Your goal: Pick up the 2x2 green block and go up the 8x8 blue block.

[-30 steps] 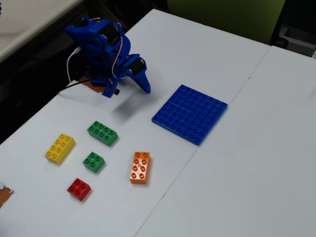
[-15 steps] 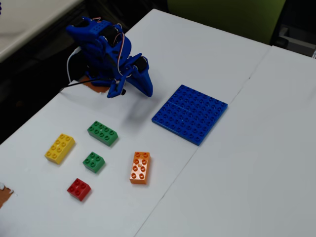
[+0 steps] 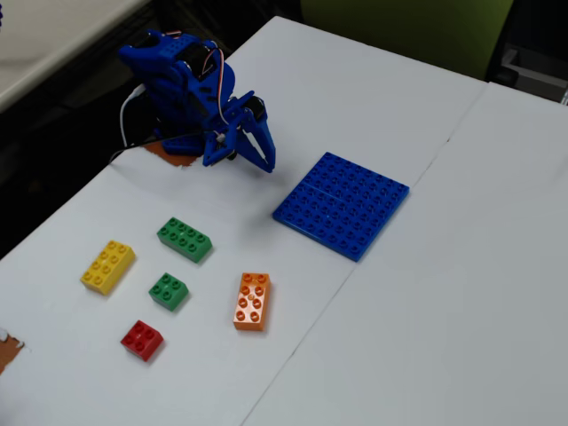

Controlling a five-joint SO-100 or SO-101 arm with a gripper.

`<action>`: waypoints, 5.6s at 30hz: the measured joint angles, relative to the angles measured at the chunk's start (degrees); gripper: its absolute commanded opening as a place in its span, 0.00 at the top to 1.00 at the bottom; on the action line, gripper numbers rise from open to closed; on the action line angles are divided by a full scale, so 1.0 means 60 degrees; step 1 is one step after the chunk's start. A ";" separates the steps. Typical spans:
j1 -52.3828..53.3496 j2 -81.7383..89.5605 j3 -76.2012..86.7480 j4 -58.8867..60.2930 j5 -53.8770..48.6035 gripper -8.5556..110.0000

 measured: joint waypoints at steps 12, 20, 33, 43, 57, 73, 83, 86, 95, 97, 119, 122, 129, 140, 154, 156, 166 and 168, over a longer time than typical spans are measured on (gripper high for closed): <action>0.0396 0.0000 -0.0630 0.1860 -0.8613 0.91; 0.0483 0.0000 -0.1216 0.1802 -0.8423 0.80; 0.1274 -0.4497 -0.5288 0.1318 -0.8672 0.72; 0.3545 -1.0547 -0.9463 0.1670 -1.1572 0.71; 0.6694 -1.6436 -1.3960 0.2212 -1.5703 0.70; 0.8203 -2.0347 -1.8252 0.2358 -1.7900 0.69; 0.8525 -2.1431 -1.9189 0.2373 -1.8735 0.68; 0.8467 -2.1592 -1.9189 0.2373 -1.8721 0.67; 0.8423 -2.1943 -1.9189 0.2285 -1.8721 0.67; 0.8423 -2.2002 -1.9204 0.2197 -1.8721 0.67; 0.8379 -2.2354 -1.9204 0.1802 -1.8618 0.71; 0.8379 -2.2354 -1.9204 0.1802 -1.8618 0.72; 0.8379 -2.2354 -1.9204 0.1802 -1.8618 0.73; 0.8423 -2.2500 -1.9204 0.1802 -1.8560 0.75; 0.8438 -2.2559 -1.9204 0.1816 -1.8164 0.83; 0.8423 -2.2559 -1.9204 0.1904 -1.8149 0.84; 0.8276 -2.0874 -1.9307 0.3984 -1.7358 0.86; 0.8159 -2.0508 -1.9702 0.4761 -1.6992 0.86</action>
